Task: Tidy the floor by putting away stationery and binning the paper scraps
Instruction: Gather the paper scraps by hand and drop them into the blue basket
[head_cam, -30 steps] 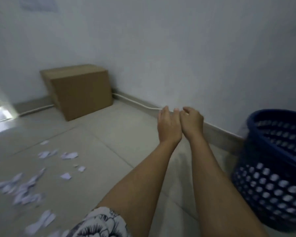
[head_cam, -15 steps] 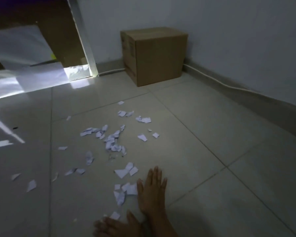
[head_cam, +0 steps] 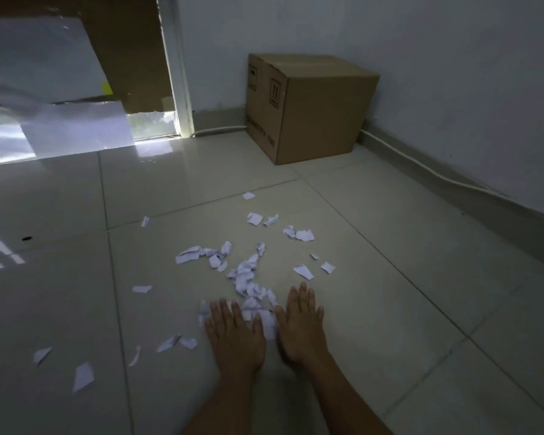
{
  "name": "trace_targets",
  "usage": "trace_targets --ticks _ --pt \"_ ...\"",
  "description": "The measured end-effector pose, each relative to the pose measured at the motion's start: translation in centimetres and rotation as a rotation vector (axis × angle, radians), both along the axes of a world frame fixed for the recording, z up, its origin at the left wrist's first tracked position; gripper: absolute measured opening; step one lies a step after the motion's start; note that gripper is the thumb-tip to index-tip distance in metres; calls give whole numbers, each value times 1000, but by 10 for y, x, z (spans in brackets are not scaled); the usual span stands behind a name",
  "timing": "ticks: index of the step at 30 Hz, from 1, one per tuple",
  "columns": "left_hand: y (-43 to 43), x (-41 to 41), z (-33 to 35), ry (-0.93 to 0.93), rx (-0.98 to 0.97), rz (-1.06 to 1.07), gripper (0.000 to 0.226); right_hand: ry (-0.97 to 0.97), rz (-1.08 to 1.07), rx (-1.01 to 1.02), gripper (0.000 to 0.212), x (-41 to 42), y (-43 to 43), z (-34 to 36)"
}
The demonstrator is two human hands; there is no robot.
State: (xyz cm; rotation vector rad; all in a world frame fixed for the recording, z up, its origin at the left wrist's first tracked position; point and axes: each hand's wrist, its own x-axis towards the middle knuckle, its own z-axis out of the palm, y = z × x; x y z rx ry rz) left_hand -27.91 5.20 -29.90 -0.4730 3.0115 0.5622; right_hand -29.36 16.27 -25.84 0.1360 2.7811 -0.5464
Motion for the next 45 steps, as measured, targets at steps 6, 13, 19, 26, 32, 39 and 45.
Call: trace_targets --ticks 6,13,19,26,32,39,45 --pt "9 -35 58 -75 175 38 74 -35 -113 30 61 -14 -5 22" --pt "-50 -137 52 113 86 122 60 127 -12 40 58 -94 -38 7" --pt "-145 -173 21 -48 -146 61 59 215 133 10 53 -200 -50 4" --pt "-192 -203 20 -100 -70 163 73 145 122 10 55 -287 -63 -14" --pt "-206 -239 23 -282 -9 183 107 -5 342 104 88 -328 -57 -8" --pt "-214 -238 16 -341 -23 130 95 -101 473 215 87 -345 -56 -4" --pt "-191 -217 12 -208 -159 46 72 80 392 209 55 -305 -57 -20"
